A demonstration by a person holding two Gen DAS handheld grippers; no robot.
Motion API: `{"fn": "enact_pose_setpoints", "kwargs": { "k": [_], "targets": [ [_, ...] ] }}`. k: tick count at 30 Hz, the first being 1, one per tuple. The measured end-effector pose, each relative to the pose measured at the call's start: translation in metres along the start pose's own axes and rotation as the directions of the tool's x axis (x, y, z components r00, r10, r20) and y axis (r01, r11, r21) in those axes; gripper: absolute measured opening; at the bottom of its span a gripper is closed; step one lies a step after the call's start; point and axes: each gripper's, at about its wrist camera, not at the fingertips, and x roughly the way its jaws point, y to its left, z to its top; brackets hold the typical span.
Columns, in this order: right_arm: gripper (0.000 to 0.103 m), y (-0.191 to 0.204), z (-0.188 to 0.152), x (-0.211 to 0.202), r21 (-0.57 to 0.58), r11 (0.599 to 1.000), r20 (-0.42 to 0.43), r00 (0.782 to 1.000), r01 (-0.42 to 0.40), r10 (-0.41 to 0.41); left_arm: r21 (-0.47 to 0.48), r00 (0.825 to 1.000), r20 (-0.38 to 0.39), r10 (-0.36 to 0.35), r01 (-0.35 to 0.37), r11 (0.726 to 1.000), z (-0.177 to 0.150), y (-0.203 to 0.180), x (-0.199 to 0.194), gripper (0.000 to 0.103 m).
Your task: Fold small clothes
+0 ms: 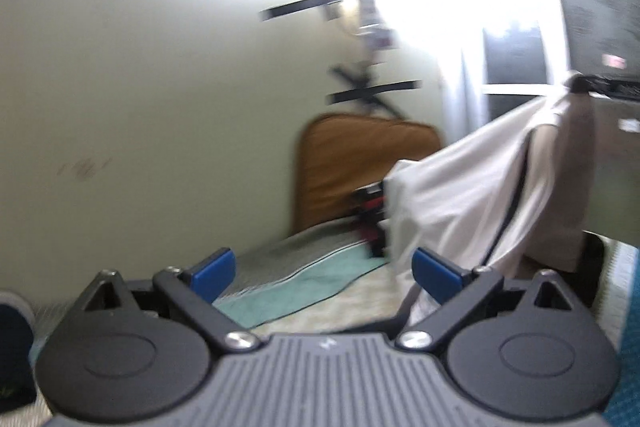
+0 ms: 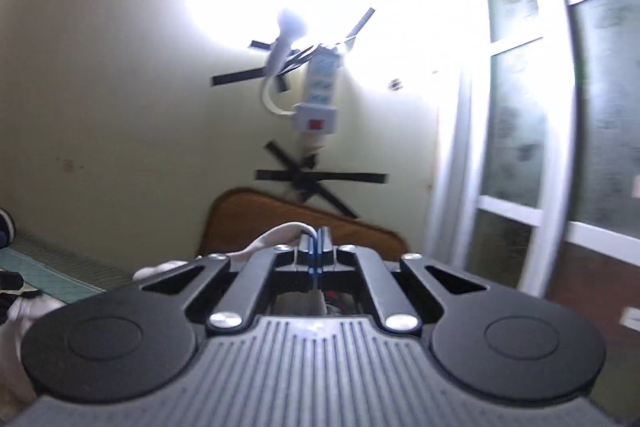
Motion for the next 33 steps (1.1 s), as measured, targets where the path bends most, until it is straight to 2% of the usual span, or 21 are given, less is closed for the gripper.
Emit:
{"fn": "enact_pose_setpoints", "kwargs": {
  "k": [3,5,10,15,18,20,23,24,26,27,28,29,30,31,33],
  "targets": [
    [0.004,-0.018,0.004,-0.019,0.041,0.999,0.079,0.996,0.036,-0.039,0.069,0.999,0.007,-0.044,0.044,0.997,0.009,-0.024,0.0,0.098],
    [0.004,-0.033,0.01,-0.022,0.086,0.996,0.116,0.992,0.034,-0.044,0.103,0.998,-0.029,-0.063,0.065,0.993,0.008,-0.039,0.005,0.098],
    [0.004,-0.047,0.01,-0.024,0.097,0.995,0.112,0.993,0.034,-0.044,0.176,0.994,-0.086,-0.068,0.082,0.981,-0.009,-0.064,0.005,0.097],
    [0.004,-0.06,0.012,-0.02,0.145,0.989,0.114,0.993,0.021,-0.038,0.237,0.986,-0.117,-0.116,0.141,0.961,-0.011,-0.087,0.001,0.097],
    [0.004,-0.063,0.022,-0.02,0.139,0.99,0.154,0.988,0.003,-0.025,0.231,0.977,-0.126,-0.175,0.2,0.952,-0.005,-0.103,0.001,0.097],
    [0.004,-0.062,0.035,-0.02,0.126,0.992,0.193,0.981,-0.01,-0.014,0.221,0.963,-0.142,-0.23,0.257,0.941,-0.001,-0.112,0.004,0.098],
    [0.004,-0.056,0.049,-0.019,0.091,0.996,0.212,0.977,-0.021,0.002,0.201,0.921,-0.184,-0.343,0.377,0.904,-0.003,-0.125,0.005,0.099],
    [0.004,-0.054,0.052,-0.019,0.075,0.997,0.212,0.977,-0.021,0.004,0.189,0.892,-0.21,-0.4,0.438,0.879,-0.005,-0.127,0.003,0.099],
    [0.004,-0.051,0.055,-0.02,0.054,0.998,0.207,0.978,-0.015,0.003,0.179,0.802,-0.269,-0.534,0.586,0.79,-0.011,-0.131,-0.004,0.097],
    [0.004,-0.05,0.056,-0.022,0.05,0.999,0.204,0.979,-0.01,-0.001,0.198,0.777,-0.278,-0.565,0.621,0.758,-0.014,-0.133,-0.009,0.096],
    [0.004,-0.049,0.055,-0.023,0.05,0.999,0.203,0.979,-0.005,-0.005,0.231,0.76,-0.281,-0.586,0.646,0.728,-0.018,-0.136,-0.016,0.096],
    [0.004,-0.049,0.055,-0.023,0.053,0.999,0.202,0.979,-0.004,-0.007,0.259,0.753,-0.279,-0.597,0.657,0.708,-0.019,-0.137,-0.022,0.096],
    [0.004,-0.05,0.054,-0.024,0.059,0.998,0.203,0.979,-0.006,-0.006,0.278,0.76,-0.265,-0.593,0.649,0.708,-0.019,-0.136,-0.026,0.096],
    [0.004,-0.049,0.053,-0.025,0.065,0.998,0.204,0.979,-0.003,-0.01,0.284,0.783,-0.241,-0.573,0.622,0.73,-0.017,-0.132,-0.026,0.097],
    [0.004,-0.05,0.051,-0.025,0.076,0.997,0.204,0.979,-0.005,-0.01,0.239,0.833,-0.193,-0.519,0.552,0.799,-0.006,-0.116,-0.017,0.099]
  ]
}}
